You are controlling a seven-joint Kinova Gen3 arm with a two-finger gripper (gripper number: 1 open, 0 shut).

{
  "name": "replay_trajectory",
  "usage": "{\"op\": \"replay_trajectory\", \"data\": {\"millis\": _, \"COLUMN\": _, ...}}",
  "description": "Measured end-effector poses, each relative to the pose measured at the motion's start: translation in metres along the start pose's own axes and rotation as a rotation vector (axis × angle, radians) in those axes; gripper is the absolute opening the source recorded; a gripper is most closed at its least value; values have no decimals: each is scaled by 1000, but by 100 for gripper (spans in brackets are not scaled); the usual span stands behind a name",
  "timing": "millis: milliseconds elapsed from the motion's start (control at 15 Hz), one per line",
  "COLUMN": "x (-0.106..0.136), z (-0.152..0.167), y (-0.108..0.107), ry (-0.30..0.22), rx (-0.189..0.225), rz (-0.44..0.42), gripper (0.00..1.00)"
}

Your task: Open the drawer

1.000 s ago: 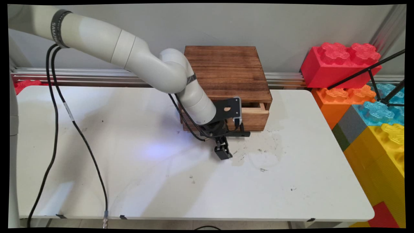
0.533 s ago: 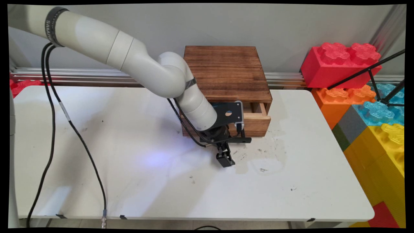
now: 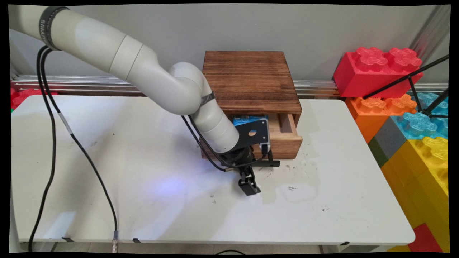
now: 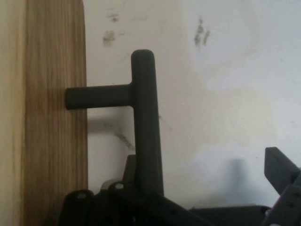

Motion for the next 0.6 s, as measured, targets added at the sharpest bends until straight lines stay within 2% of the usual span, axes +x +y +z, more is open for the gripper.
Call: {"op": "replay_trajectory", "data": {"millis": 600, "x": -6, "z": -3, "y": 27, "ry": 3, "rx": -35, "rz": 4, "gripper": 100}}
